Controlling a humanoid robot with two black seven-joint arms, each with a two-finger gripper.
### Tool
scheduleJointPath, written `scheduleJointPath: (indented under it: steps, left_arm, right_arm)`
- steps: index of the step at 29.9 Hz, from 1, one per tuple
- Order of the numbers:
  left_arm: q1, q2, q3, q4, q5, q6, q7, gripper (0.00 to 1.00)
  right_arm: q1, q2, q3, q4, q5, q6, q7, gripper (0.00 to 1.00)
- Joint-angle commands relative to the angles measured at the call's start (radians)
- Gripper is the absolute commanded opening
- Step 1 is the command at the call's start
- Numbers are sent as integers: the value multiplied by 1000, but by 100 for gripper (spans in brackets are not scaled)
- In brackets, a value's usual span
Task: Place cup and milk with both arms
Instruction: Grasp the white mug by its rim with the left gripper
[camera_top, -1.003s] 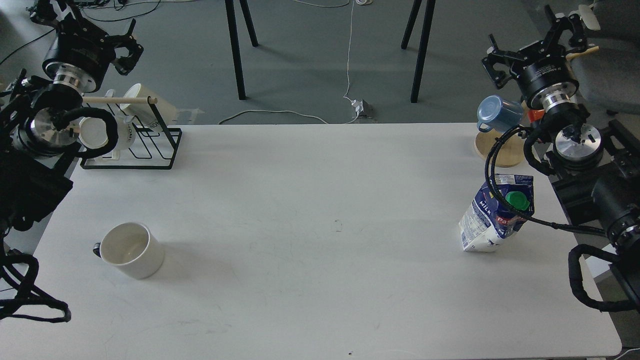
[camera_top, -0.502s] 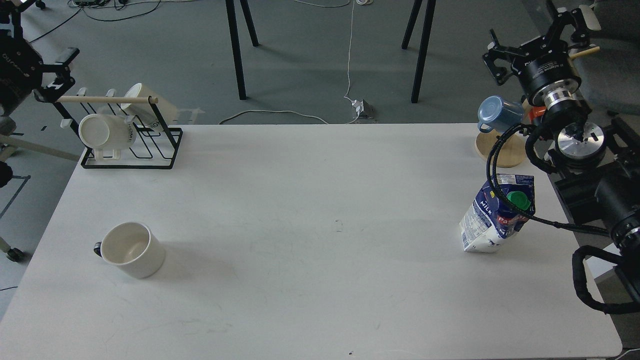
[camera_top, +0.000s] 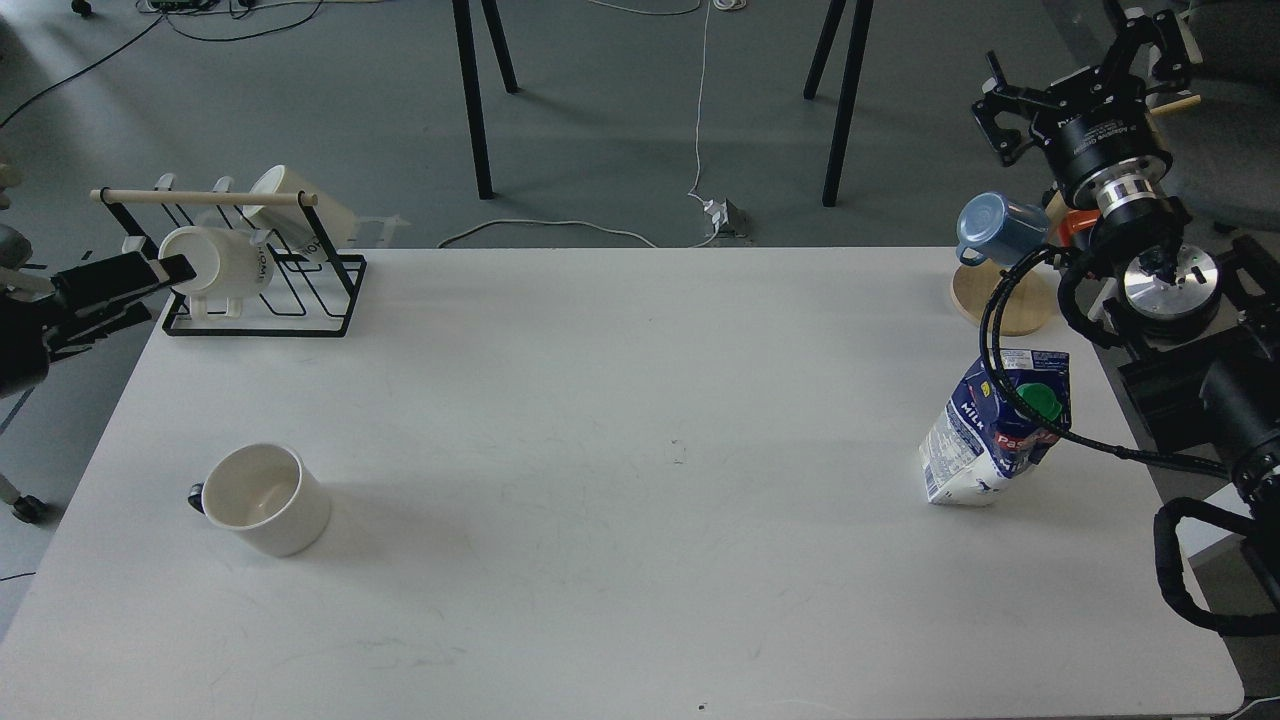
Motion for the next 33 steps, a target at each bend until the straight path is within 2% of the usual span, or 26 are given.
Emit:
scheduleJointPath:
  steps: [1, 4, 7, 10, 14, 19, 23, 25, 27, 33]
  left_arm:
    - [3, -39, 53, 0, 271, 132, -34, 91]
    - [5, -53, 117, 0, 446, 198, -60, 88]
    - [6, -66, 197, 7, 572, 299, -64, 87]
    - [6, -74, 273, 15, 643, 367, -59, 86]
    - [6, -97, 310, 39, 701, 410, -51, 80]
    - [6, -181, 311, 162, 759, 450, -51, 70]
    - [8, -235, 314, 243, 776, 453, -54, 67]
    - [11, -247, 314, 248, 792, 453, -54, 59]
    - [22, -252, 311, 248, 795, 454, -51, 43]
    - [22, -249, 311, 251, 796, 455, -57, 13]
  right_arm:
    - [-19, -2, 1, 5, 1, 0, 0, 100]
    - [-28, -10, 1, 7, 1, 0, 0, 100]
    - [-32, -24, 3, 7, 1, 0, 0, 100]
    - [-33, -29, 4, 7, 3, 0, 0, 100]
    - [-36, -27, 4, 7, 3, 0, 1, 100]
    - [-36, -21, 4, 7, 3, 0, 1, 100]
    - [-36, -18, 4, 7, 3, 0, 1, 100]
    - [-36, -19, 4, 7, 3, 0, 1, 100]
    - [-36, -21, 4, 7, 3, 0, 1, 100]
    - [-36, -26, 9, 7, 3, 0, 1, 100]
